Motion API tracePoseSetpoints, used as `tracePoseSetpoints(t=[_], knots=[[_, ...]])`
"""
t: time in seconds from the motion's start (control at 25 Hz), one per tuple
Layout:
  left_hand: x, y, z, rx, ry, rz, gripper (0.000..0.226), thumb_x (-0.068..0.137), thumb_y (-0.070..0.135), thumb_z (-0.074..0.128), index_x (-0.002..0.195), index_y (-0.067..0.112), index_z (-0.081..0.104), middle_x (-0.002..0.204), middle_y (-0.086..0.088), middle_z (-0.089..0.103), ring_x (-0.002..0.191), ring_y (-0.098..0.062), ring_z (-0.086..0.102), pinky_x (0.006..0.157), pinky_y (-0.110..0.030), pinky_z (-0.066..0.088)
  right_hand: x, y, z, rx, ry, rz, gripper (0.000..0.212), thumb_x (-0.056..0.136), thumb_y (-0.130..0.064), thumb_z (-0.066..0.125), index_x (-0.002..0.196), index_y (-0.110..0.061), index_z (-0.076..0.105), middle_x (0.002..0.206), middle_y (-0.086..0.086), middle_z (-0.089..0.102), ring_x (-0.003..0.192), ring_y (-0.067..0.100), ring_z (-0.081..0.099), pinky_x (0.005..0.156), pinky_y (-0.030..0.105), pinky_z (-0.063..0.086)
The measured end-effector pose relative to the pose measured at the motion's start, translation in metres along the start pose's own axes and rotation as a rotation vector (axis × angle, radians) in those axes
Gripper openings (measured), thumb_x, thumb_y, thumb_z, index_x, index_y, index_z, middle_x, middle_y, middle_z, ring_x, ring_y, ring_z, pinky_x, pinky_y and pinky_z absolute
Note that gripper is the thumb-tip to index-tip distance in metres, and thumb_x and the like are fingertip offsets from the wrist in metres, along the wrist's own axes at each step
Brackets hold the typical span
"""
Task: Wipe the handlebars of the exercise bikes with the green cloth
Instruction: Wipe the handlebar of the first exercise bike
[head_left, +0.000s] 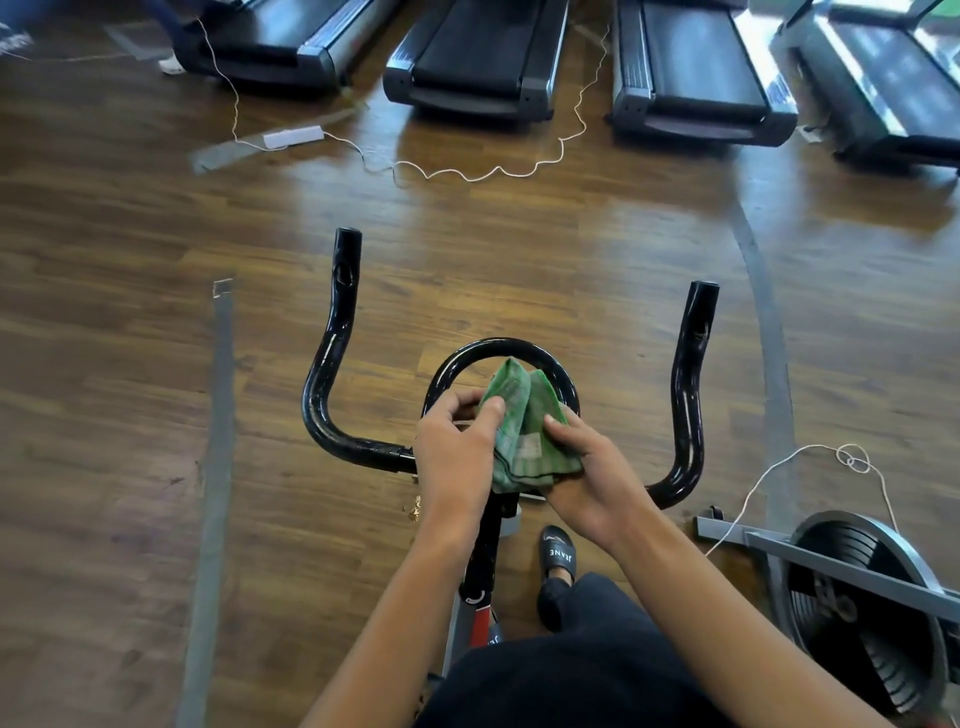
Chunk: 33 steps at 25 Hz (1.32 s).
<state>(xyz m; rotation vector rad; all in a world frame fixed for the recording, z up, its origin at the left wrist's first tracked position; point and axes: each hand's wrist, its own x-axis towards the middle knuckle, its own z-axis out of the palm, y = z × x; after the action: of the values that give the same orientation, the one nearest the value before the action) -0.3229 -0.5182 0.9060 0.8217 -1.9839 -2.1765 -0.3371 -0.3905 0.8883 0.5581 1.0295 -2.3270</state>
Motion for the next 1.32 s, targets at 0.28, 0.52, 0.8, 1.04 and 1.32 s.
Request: tracePoseSetpoints(t=[0.28,0.52,0.8,1.04,1.32], knots=[[-0.002,0.002,0.008,0.187,0.152,0.169,0.007,0.091,0.018,0.068,0.097,0.021,0.064,0.095,0.003,0.065,0.083,-0.007,0.061,0.076,-0.022,0.051,0.0,0.006,0.018,-0.1,0.029,-0.125,0.034,0.104,-0.013,0.041,0.133,-0.011,0.06,0.122,0.012,0.07,0.106,0.021,0.069,0.083,0.033,0.057],[-0.016,0.003,0.012,0.142,-0.165,0.097,0.025,0.103,0.034,0.048,0.093,0.033,0.07,0.095,0.006,0.072,0.091,-0.004,0.067,0.087,-0.032,0.056,-0.004,0.008,0.015,-0.141,0.079,-0.16,0.03,0.099,-0.017,0.055,0.127,-0.009,0.061,0.119,0.015,0.07,0.107,0.025,0.069,0.084,0.036,0.055],[-0.02,-0.007,-0.023,-0.544,-0.145,-0.296,0.037,0.094,0.027,0.063,0.124,0.005,0.063,0.119,-0.018,0.07,0.11,-0.03,0.068,0.094,-0.044,0.056,-0.015,0.013,0.036,-0.141,-0.035,0.119,0.03,0.093,-0.01,0.059,0.123,-0.004,0.061,0.113,0.017,0.071,0.097,0.026,0.07,0.084,0.038,0.058],[-0.026,-0.022,-0.068,-0.842,-0.071,-0.265,0.039,0.093,0.02,0.045,0.123,0.006,0.064,0.12,-0.016,0.069,0.107,-0.027,0.068,0.093,-0.043,0.055,-0.016,0.034,0.063,-0.779,-0.079,-0.006,0.028,0.094,-0.024,0.065,0.117,-0.018,0.049,0.11,0.0,0.067,0.096,0.01,0.068,0.074,0.023,0.053],[0.001,-0.023,-0.095,-0.402,0.378,0.01,0.013,0.099,0.033,0.053,0.101,0.02,0.057,0.086,-0.002,0.057,0.07,-0.012,0.057,0.064,-0.025,0.05,0.048,-0.012,0.022,-1.489,0.285,-0.726,0.031,0.099,-0.038,0.052,0.125,-0.022,0.057,0.125,-0.005,0.049,0.123,0.019,0.047,0.11,0.042,0.034]])
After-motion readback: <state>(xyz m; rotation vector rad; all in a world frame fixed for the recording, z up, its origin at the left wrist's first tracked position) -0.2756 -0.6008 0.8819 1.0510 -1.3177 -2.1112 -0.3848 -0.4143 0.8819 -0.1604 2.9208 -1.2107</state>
